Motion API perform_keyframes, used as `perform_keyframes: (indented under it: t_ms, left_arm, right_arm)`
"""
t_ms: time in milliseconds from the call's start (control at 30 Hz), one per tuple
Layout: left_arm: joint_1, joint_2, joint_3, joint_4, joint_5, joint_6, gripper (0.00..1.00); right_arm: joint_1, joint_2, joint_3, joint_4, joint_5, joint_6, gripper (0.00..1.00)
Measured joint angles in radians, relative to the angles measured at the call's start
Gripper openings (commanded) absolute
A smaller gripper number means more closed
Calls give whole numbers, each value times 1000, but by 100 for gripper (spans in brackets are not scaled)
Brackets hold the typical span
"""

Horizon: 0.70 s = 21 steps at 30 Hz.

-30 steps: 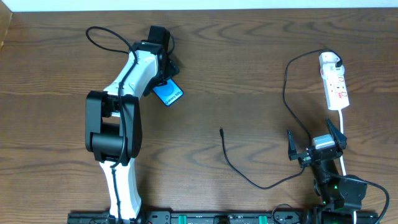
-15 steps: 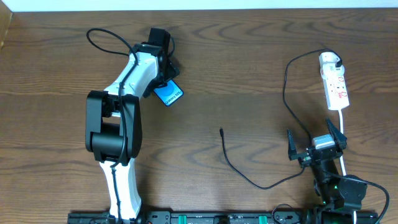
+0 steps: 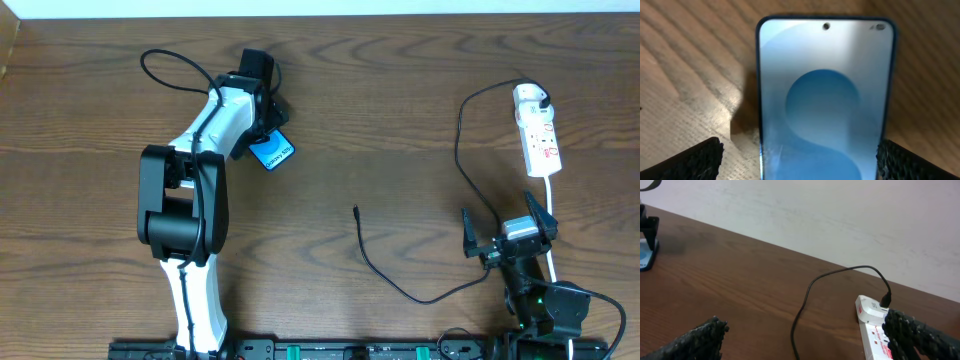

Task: Plug charger to phone and switch on socket
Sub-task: 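Close the left gripper on the phone's bottom end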

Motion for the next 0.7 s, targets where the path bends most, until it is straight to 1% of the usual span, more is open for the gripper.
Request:
perform_keyframes:
  t_ms: [167,700]
  left_arm:
    - [0,0,0,32,26,-2,98]
    - [0,0,0,13,49,-3,98]
  right_arm:
    - [0,0,0,0,0,0,99]
    - [0,0,0,0,0,0,99]
